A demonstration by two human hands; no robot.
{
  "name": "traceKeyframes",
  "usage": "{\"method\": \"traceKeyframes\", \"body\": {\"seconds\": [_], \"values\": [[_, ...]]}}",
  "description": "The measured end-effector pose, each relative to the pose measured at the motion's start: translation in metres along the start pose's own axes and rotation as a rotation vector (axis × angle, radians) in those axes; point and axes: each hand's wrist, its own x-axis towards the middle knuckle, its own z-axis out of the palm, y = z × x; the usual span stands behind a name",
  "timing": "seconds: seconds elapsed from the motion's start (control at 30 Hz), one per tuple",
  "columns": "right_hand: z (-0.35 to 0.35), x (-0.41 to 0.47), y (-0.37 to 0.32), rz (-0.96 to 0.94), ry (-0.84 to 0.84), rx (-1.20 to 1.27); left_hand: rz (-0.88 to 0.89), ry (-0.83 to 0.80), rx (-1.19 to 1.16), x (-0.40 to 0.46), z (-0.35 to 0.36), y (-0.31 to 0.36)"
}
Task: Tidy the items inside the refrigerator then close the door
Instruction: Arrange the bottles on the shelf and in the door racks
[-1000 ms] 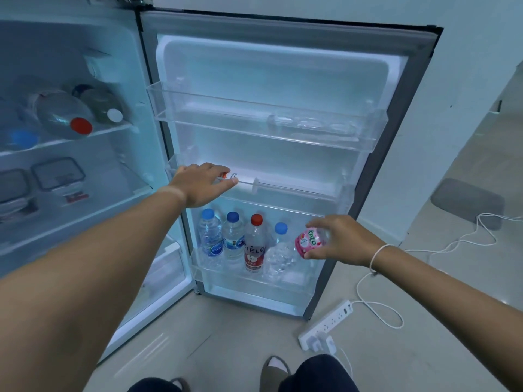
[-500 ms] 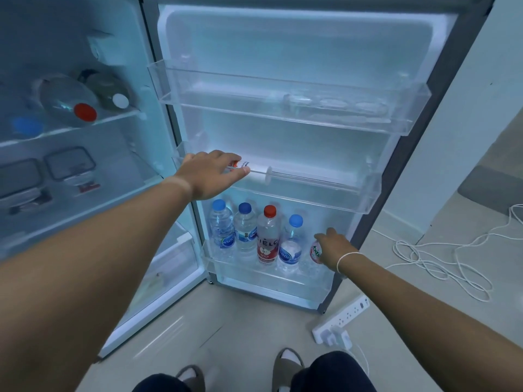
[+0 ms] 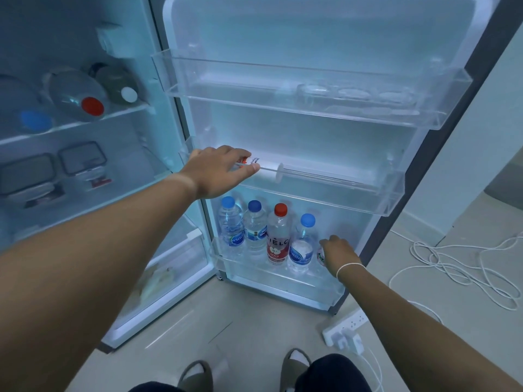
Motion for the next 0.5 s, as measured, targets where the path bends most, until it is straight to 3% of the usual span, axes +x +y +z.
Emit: {"method": "traceKeyframes", "body": {"seconds": [0.5], "values": [[0.012,0.012,0.0,0.127,0.068,0.24,-0.005,-0.012,-0.009,-0.001,-0.001,0.001]]}}
